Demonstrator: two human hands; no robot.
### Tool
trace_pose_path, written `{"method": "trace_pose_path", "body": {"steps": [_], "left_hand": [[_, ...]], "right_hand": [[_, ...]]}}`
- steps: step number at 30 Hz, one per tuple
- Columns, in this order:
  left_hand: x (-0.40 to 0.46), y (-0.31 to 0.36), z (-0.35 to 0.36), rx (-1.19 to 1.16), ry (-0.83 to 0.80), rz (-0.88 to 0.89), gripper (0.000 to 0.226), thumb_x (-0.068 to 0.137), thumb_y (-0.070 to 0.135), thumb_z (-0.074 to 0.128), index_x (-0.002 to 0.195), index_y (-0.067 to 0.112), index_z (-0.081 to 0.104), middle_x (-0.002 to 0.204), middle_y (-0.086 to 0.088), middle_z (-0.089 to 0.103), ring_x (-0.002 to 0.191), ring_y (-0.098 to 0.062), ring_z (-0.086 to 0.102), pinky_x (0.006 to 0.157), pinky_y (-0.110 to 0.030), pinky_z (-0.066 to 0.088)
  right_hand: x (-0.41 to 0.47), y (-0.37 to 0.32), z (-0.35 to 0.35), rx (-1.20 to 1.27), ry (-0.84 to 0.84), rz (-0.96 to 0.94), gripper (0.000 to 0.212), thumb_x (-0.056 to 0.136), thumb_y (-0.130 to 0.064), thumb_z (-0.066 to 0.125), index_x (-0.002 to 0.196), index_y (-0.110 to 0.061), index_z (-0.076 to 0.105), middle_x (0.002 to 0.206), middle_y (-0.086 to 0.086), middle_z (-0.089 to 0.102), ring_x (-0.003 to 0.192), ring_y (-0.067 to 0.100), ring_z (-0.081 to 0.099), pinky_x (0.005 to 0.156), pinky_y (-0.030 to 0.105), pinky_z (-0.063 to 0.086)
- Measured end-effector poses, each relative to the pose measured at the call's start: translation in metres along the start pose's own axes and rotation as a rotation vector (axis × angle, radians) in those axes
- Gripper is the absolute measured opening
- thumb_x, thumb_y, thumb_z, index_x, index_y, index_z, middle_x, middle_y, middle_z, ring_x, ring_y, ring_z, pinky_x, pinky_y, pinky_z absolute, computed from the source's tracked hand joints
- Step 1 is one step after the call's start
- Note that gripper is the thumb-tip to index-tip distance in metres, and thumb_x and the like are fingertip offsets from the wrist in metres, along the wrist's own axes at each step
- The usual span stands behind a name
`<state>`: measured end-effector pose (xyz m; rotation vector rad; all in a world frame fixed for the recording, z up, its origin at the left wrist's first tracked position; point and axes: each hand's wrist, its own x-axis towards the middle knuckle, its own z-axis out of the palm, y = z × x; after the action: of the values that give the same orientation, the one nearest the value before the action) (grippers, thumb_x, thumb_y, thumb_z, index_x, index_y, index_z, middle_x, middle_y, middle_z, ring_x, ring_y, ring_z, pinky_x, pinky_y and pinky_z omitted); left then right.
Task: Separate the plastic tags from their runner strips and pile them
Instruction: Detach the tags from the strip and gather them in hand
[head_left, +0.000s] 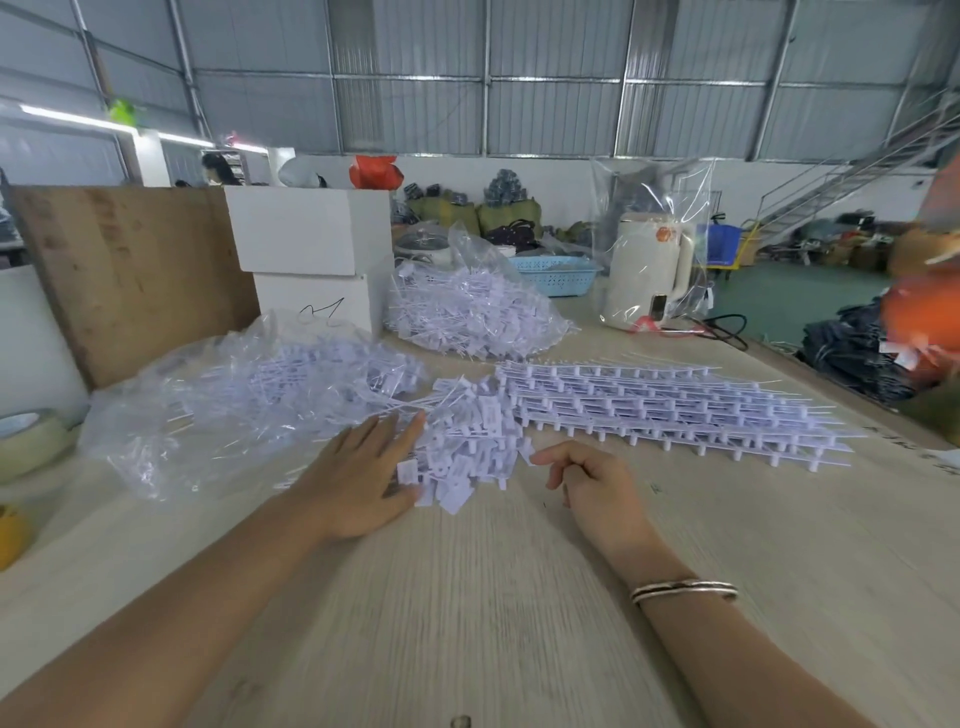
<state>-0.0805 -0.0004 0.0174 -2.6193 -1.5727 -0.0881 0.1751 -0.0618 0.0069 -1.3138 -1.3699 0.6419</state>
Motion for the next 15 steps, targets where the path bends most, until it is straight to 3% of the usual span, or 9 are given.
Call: {"method": "trace_pose_path", "body": {"steps": [4,8,10,12,15], "left_hand": [[-0.005,0.025,-0.007,-0.030,0.029,-0.056,0.089,0.090,0.057,0.035,0.130,0.037,-0.041,0.154,0.004,-0.028,0.143,-0.018,-0.021,0.117,-0.038,-0.003],[0.000,0.053,-0.030,-0.047,0.022,-0.024,0.091,0.087,0.048,0.045,0.146,0.029,-0.022,0.154,0.006,-0.026,0.143,-0.019,-0.020,0.116,-0.040,0.000],[0.009,0.069,-0.040,-0.030,0.127,0.047,0.076,0.087,0.042,0.047,0.150,0.028,0.007,0.155,0.007,-0.007,0.142,-0.017,-0.009,0.115,-0.039,0.004],[0.023,0.089,-0.047,-0.030,0.277,0.120,0.054,0.088,0.035,0.047,0.140,0.028,0.037,0.148,0.004,0.027,0.136,-0.017,0.015,0.108,-0.035,0.016],[0.058,0.120,-0.051,-0.051,0.340,0.144,0.035,0.090,0.026,0.046,0.123,0.027,0.058,0.122,0.005,0.058,0.118,-0.017,0.042,0.093,-0.033,0.032]], "right_hand": [[0.001,0.002,0.001,0.006,0.001,0.010,0.053,0.088,0.011,0.034,0.072,-0.027,0.067,0.063,-0.007,0.055,0.047,0.000,0.042,0.055,0.016,0.035],[0.002,0.004,-0.001,0.042,0.014,0.049,0.052,0.089,0.009,0.033,0.073,-0.026,0.068,0.064,-0.007,0.055,0.046,0.001,0.041,0.053,0.017,0.035],[0.003,0.004,-0.001,0.059,0.018,0.058,0.051,0.089,0.009,0.033,0.074,-0.024,0.069,0.064,-0.006,0.055,0.045,0.003,0.039,0.049,0.017,0.034],[0.002,0.003,-0.001,0.054,0.018,0.043,0.048,0.087,0.010,0.035,0.074,-0.021,0.069,0.062,-0.006,0.054,0.045,0.001,0.039,0.048,0.015,0.032],[0.003,0.002,-0.002,0.056,0.030,0.050,0.045,0.086,0.010,0.036,0.070,-0.020,0.066,0.060,-0.006,0.053,0.046,0.001,0.040,0.051,0.017,0.032]]}}
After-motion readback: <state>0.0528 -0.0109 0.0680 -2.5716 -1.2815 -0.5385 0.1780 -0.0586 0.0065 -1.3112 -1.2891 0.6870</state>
